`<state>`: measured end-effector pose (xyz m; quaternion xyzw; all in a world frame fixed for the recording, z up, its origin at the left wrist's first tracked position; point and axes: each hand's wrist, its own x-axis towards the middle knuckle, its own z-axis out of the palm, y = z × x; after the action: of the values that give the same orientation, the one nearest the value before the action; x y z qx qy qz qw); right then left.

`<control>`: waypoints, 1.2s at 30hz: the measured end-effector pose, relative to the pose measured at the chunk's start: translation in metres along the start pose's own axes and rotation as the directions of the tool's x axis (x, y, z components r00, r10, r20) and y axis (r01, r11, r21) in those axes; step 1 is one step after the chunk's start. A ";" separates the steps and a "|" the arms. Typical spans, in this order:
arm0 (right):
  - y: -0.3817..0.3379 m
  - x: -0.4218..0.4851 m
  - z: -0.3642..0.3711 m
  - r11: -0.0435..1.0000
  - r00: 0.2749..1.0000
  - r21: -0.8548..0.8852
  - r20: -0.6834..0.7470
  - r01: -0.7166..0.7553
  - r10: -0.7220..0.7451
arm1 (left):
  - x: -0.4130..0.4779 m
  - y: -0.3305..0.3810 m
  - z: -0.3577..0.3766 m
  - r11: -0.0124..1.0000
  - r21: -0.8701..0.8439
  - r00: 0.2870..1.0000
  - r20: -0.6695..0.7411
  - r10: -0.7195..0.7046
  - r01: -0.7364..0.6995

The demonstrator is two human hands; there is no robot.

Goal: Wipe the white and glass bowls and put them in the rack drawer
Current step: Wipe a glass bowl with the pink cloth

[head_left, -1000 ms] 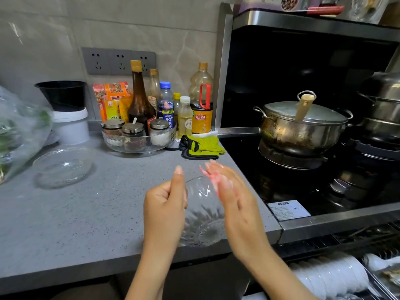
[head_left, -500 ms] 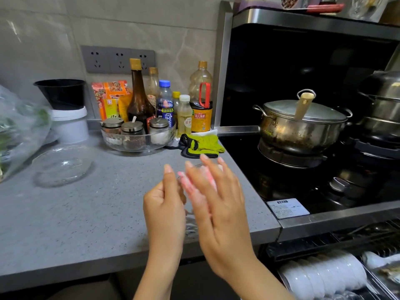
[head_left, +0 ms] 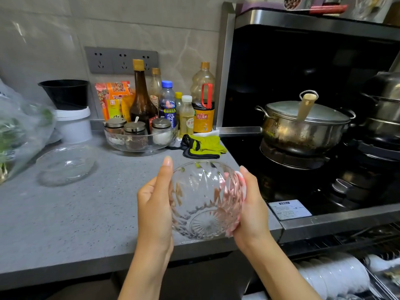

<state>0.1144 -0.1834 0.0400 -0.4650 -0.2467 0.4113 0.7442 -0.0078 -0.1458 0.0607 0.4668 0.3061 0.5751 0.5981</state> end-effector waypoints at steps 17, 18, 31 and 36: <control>0.001 0.015 -0.034 0.346 0.543 -0.422 0.579 0.838 -0.607 | 0.002 -0.008 -0.009 0.934 0.075 0.823 0.451 -0.345 0.350; 0.001 0.016 -0.036 0.288 0.520 -0.438 0.630 0.851 -0.577 | 0.003 -0.013 -0.009 0.933 0.022 0.832 0.445 -0.331 0.359; -0.010 0.001 -0.020 -0.121 0.713 -0.706 0.700 0.698 0.027 | -0.008 -0.043 -0.012 0.979 0.008 0.944 0.264 -0.197 0.203; -0.017 -0.005 -0.034 -0.198 0.556 -0.533 0.826 0.823 0.087 | -0.001 -0.043 -0.022 0.989 -0.047 0.977 0.171 -0.127 0.137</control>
<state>0.1443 -0.2083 0.0402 -0.5519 -0.8208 -0.0489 0.1388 -0.0108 -0.1382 0.0128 0.4743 0.2683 0.5015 0.6720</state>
